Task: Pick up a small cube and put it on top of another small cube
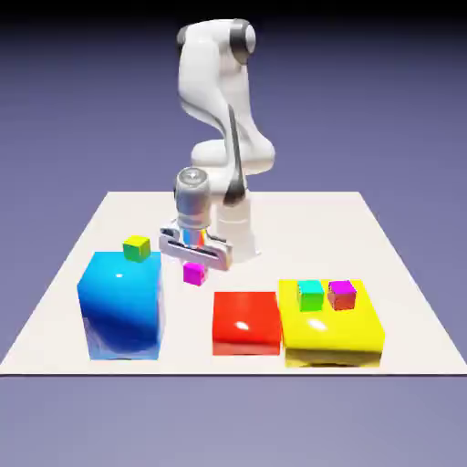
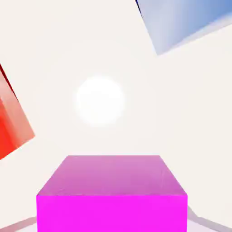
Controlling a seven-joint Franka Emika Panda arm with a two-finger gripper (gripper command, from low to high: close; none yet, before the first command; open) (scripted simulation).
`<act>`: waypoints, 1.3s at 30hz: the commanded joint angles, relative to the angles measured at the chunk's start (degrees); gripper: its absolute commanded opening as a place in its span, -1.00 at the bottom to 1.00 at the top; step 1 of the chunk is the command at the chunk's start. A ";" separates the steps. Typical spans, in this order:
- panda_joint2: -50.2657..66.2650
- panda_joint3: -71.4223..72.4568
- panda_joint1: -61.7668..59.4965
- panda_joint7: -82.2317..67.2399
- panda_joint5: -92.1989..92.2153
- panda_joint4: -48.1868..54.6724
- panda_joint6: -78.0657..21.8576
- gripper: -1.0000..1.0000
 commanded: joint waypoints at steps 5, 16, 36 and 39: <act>3.10 10.39 2.30 -12.38 4.49 8.39 -6.33 -1.00; 9.11 33.23 6.61 -38.59 13.75 26.92 -18.88 -1.00; 10.01 41.35 18.14 -46.29 16.32 33.37 -21.95 -1.00; 10.01 41.37 18.66 -46.30 16.33 33.37 -21.95 -1.00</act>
